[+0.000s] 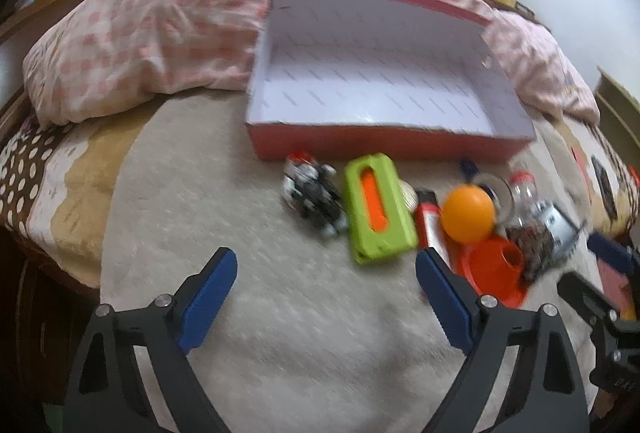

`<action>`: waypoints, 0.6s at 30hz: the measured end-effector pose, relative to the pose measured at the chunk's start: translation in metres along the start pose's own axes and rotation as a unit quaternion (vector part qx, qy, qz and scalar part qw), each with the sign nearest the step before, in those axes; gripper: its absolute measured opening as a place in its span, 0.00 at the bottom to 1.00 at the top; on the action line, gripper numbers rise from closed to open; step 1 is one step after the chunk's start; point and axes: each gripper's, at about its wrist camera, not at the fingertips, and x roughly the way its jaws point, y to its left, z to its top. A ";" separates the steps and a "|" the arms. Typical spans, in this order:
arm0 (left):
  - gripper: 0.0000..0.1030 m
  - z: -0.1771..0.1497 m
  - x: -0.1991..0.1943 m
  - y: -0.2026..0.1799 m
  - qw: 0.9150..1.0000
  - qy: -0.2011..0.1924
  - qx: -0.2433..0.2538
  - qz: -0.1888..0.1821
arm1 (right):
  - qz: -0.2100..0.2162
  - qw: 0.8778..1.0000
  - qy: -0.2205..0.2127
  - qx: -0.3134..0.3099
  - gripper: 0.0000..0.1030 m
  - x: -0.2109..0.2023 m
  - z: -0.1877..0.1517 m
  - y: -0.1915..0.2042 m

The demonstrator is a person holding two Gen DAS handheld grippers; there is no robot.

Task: Organize objects
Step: 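Grasp the red-helmet robot figure with the left tool while the right tool grasps the patterned pouch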

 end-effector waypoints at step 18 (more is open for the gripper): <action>0.64 0.025 0.041 0.012 1.000 -0.002 -0.024 -0.005 | -0.008 1.000 0.010 0.013 0.77 0.018 -0.004 -0.019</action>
